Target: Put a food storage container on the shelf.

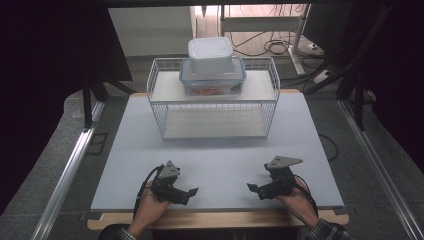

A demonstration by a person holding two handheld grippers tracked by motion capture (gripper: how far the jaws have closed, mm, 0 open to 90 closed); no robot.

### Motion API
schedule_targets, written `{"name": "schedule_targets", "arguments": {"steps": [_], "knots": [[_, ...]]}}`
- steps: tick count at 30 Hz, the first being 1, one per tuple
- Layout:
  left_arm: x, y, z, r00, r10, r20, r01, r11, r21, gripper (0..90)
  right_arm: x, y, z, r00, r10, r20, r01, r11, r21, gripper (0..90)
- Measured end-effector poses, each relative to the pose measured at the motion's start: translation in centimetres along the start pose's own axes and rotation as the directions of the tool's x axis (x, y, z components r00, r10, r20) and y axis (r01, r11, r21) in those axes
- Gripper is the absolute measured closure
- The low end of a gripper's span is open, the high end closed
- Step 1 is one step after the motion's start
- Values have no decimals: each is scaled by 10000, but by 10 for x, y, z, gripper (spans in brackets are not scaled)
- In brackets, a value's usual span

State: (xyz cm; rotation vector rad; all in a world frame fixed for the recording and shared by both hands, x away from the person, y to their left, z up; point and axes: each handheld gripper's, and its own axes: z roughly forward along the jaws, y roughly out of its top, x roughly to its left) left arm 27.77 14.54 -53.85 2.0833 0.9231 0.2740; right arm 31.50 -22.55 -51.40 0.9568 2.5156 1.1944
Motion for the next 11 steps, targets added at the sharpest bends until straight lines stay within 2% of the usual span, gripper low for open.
{"name": "schedule_targets", "arguments": {"steps": [3, 7, 11], "knots": [[0, -1, 3, 10000, 18, 16, -19, 9995, 302, 0, 2, -2, 5, 10000, -42, -33, 43, 9990, 435, 0], [0, -3, 8, 9997, 215, -101, -207, 9965, 813, 0, 4, -3, 8, 9997, -230, 78, 224, 9973, 698, 0], [0, -2, 8, 9996, 238, -120, -228, 9967, 775, 0, 3, -3, 8, 9995, -241, 216, 224, 9971, 722, 0]]}}
